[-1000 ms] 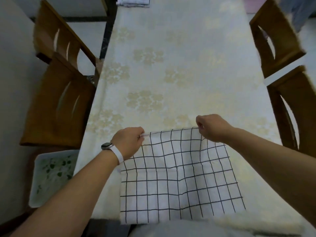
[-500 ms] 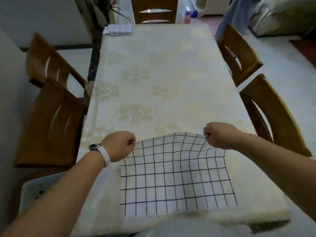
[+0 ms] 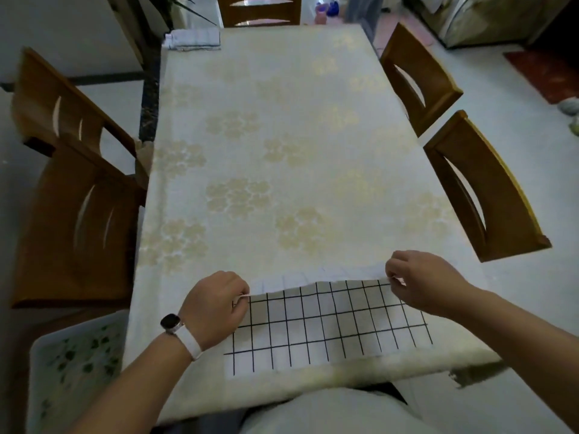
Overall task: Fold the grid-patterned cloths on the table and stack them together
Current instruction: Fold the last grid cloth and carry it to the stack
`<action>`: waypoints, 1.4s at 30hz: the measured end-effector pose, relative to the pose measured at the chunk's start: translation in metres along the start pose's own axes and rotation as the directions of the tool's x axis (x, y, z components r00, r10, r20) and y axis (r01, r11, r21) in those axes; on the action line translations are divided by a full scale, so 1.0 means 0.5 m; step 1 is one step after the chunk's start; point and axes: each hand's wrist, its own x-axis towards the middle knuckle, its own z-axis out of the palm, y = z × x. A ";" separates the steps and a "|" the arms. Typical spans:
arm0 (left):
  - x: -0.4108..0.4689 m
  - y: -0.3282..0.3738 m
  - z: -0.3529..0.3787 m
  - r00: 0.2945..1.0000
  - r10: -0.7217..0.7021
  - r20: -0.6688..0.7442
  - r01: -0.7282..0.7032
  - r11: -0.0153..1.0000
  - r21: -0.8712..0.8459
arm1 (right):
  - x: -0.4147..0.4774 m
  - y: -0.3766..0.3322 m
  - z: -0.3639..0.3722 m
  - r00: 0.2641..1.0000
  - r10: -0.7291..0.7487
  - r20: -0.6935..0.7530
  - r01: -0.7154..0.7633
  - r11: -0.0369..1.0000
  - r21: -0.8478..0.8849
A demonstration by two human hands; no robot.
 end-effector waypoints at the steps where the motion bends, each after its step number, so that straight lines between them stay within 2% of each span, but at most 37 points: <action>1: -0.012 0.002 0.010 1.000 0.008 -0.001 -0.008 1.000 0.002 | -0.013 -0.004 0.017 1.000 0.006 -0.009 -0.006 1.000 0.003; 5: -0.065 0.018 0.050 1.000 0.010 0.011 -0.010 1.000 0.000 | -0.071 -0.018 0.085 0.999 0.003 -0.047 -0.002 1.000 0.022; 12: -0.146 0.051 0.112 0.982 -0.138 0.127 0.131 0.990 0.057 | -0.144 -0.015 0.179 0.992 -0.066 -0.103 0.074 0.995 0.073; 18: -0.191 0.069 0.159 0.937 -0.278 0.213 0.248 0.956 0.156 | -0.171 -0.007 0.246 0.997 -0.075 -0.025 0.077 0.992 0.103; 22: -0.206 0.064 0.186 0.918 -0.289 0.272 0.218 0.940 0.261 | -0.172 -0.002 0.277 1.000 -0.021 0.020 0.019 0.991 0.129; 29: -0.213 0.072 0.206 0.916 -0.271 0.296 0.156 0.920 0.359 | -0.188 0.008 0.312 0.992 -0.075 0.104 0.062 0.990 0.127; 34: -0.224 0.099 0.200 0.895 -0.311 0.321 0.200 0.921 0.334 | -0.201 0.008 0.302 0.977 -0.118 0.177 0.094 0.986 0.135; 39: -0.173 0.151 0.204 0.958 -0.248 0.142 0.220 0.958 0.184 | -0.167 -0.010 0.263 0.994 -0.021 0.105 0.003 0.986 0.169; 42: -0.087 0.184 0.225 0.950 -0.212 0.228 0.181 0.972 0.149 | -0.099 -0.040 0.243 0.981 -0.039 0.188 0.005 0.985 0.174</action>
